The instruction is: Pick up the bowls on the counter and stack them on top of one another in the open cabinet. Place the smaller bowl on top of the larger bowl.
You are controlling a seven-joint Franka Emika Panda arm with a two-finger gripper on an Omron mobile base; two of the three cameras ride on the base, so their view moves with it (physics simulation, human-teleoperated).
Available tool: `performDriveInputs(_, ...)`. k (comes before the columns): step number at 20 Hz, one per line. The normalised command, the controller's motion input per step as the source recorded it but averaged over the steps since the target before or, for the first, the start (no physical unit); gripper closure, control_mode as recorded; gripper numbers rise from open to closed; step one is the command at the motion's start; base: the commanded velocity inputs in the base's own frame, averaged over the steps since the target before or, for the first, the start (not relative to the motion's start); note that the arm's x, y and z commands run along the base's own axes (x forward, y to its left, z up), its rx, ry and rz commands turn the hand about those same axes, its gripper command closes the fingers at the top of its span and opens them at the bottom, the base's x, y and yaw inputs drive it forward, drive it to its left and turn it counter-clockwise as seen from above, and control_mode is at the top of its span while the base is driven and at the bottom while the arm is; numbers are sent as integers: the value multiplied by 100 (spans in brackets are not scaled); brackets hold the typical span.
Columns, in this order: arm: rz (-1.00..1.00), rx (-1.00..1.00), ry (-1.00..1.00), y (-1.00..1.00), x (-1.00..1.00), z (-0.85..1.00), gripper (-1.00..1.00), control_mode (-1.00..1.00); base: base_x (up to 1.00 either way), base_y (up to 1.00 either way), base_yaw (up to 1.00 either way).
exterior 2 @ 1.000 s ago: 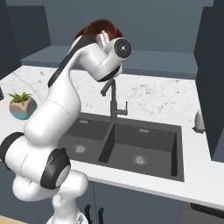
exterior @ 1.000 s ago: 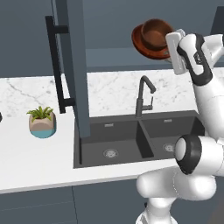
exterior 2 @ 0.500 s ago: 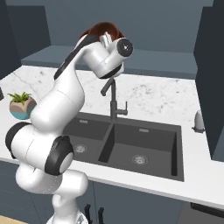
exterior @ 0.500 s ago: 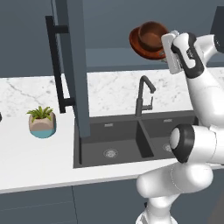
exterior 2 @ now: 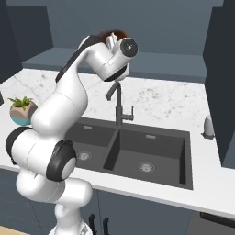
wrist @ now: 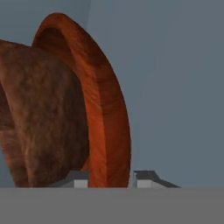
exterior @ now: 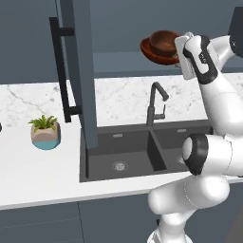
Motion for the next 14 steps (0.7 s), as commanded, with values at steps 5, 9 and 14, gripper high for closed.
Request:
performDriveInputs(5, 0, 0, -12, 0, 39, 0, -100, -100, 0, 0, 0)
performDriveInputs(9, 0, 0, -18, 0, 16, 8, -100, -100, 0, 0, 0)
performDriveInputs(14, 0, 0, -21, 0, -11, 40, -100, -100, 0, 0, 0)
